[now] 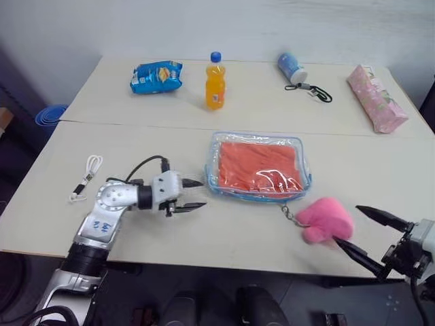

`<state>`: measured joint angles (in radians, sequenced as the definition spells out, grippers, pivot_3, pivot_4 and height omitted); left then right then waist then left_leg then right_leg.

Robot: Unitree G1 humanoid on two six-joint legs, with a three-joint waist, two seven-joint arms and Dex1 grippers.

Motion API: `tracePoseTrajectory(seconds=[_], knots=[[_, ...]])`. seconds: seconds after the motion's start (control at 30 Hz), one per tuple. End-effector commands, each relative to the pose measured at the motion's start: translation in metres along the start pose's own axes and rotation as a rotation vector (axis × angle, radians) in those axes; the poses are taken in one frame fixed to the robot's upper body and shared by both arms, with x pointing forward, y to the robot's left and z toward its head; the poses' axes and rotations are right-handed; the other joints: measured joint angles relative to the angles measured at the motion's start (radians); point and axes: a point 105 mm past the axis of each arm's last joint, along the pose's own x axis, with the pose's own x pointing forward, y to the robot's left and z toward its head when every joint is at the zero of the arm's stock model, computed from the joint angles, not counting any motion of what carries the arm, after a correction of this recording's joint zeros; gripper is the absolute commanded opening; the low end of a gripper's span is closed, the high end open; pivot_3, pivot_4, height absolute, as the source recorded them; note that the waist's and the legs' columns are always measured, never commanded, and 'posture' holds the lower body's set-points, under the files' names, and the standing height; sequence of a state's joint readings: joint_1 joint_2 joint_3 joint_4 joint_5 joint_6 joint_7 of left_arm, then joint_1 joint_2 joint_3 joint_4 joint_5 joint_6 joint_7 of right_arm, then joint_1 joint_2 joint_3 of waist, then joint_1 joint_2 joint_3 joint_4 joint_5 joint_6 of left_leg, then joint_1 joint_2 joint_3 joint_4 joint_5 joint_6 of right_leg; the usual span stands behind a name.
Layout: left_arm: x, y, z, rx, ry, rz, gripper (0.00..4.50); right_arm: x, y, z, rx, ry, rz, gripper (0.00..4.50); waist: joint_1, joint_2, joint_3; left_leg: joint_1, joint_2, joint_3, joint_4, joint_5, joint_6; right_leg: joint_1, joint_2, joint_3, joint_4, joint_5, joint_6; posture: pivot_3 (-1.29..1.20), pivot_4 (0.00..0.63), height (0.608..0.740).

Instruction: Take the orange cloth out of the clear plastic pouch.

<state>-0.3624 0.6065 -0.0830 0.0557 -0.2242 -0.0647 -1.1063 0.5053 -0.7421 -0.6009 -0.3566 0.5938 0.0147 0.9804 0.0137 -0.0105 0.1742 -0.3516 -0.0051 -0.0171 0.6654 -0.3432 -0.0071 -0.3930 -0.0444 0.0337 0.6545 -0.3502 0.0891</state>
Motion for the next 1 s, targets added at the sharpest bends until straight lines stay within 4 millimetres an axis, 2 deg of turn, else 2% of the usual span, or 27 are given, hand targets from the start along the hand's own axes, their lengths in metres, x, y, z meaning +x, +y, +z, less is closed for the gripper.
tracePoseTrajectory(seconds=[0.03, 0.13, 0.27, 0.37, 0.43, 0.53, 0.67, 0.8, 1.0], knots=[[-0.009, -0.007, 0.02, 0.012, -0.12, -0.038, 3.95, -0.008, -0.007, -0.01, 0.101, 0.065, 0.012, 4.5, 0.004, 0.0, 0.0, 0.0, 0.0, 0.0, 0.0, 0.0, 0.0, 0.0, 0.0, 0.0, 0.0, 0.0, 0.0, 0.0, 0.15, 0.74], [-0.009, -0.014, 0.028, -0.026, -0.182, -0.085, 3.95, 0.0, -0.008, -0.011, 0.227, 0.049, 0.06, 4.5, 0.006, 0.0, 0.0, -0.001, 0.0, 0.0, 0.0, -0.001, 0.002, 0.0, 0.0, 0.0, -0.001, 0.0, 0.0, 0.0, 0.15, 0.74], [-0.004, -0.025, 0.034, -0.077, -0.216, -0.154, 3.95, 0.02, -0.023, -0.032, 0.377, 0.139, 0.034, 4.5, -0.005, 0.0, 0.0, 0.0, 0.0, 0.0, 0.001, -0.003, 0.005, 0.001, 0.0, 0.001, 0.0, 0.0, 0.0, 0.0, 0.15, 0.74], [-0.004, -0.032, 0.037, -0.114, -0.218, -0.198, 3.95, 0.025, -0.022, -0.037, 0.468, 0.17, 0.077, 4.5, -0.013, 0.001, 0.0, 0.0, 0.0, 0.0, 0.0, -0.003, 0.005, 0.0, 0.0, 0.0, 0.0, 0.0, 0.0, 0.0, 0.15, 0.74], [-0.004, -0.032, 0.041, -0.127, -0.234, -0.204, 4.49, 0.026, -0.016, -0.039, 0.525, 0.189, 0.134, 3.88, -0.013, 0.001, 0.0, -0.001, 0.001, -0.001, -0.001, -0.003, 0.005, -0.001, 0.0, -0.001, 0.001, 0.0, 0.0, 0.0, 0.15, 0.74], [-0.005, -0.033, 0.04, -0.136, -0.225, -0.2, 4.5, 0.03, -0.017, -0.03, 0.493, 0.137, 0.175, 2.89, -0.014, 0.001, 0.0, -0.001, 0.001, -0.001, 0.0, -0.003, 0.006, -0.001, 0.0, -0.001, 0.0, 0.0, 0.0, 0.0, 0.15, 0.74], [-0.007, -0.031, 0.037, -0.131, -0.204, -0.161, 4.5, 0.03, -0.007, 0.005, 0.416, 0.009, 0.291, 1.47, -0.014, 0.001, 0.0, -0.001, 0.0, -0.001, 0.0, -0.003, 0.006, 0.0, 0.0, -0.001, 0.0, 0.0, 0.0, 0.0, 0.15, 0.74], [-0.008, -0.03, 0.034, -0.141, -0.192, -0.136, 4.5, 0.04, 0.008, 0.024, 0.176, -0.026, 0.349, 0.18, -0.016, 0.001, 0.0, -0.001, 0.0, -0.001, 0.0, -0.003, 0.006, 0.0, 0.0, -0.001, 0.0, 0.0, 0.0, 0.0, 0.15, 0.74], [-0.004, -0.03, 0.031, -0.15, -0.185, -0.111, 4.5, 0.072, 0.033, 0.013, -0.091, -0.004, 0.431, 0.18, -0.015, 0.001, 0.0, -0.001, 0.0, -0.001, 0.0, -0.003, 0.005, -0.001, 0.0, -0.001, 0.0, 0.0, 0.0, 0.0, 0.15, 0.74]])
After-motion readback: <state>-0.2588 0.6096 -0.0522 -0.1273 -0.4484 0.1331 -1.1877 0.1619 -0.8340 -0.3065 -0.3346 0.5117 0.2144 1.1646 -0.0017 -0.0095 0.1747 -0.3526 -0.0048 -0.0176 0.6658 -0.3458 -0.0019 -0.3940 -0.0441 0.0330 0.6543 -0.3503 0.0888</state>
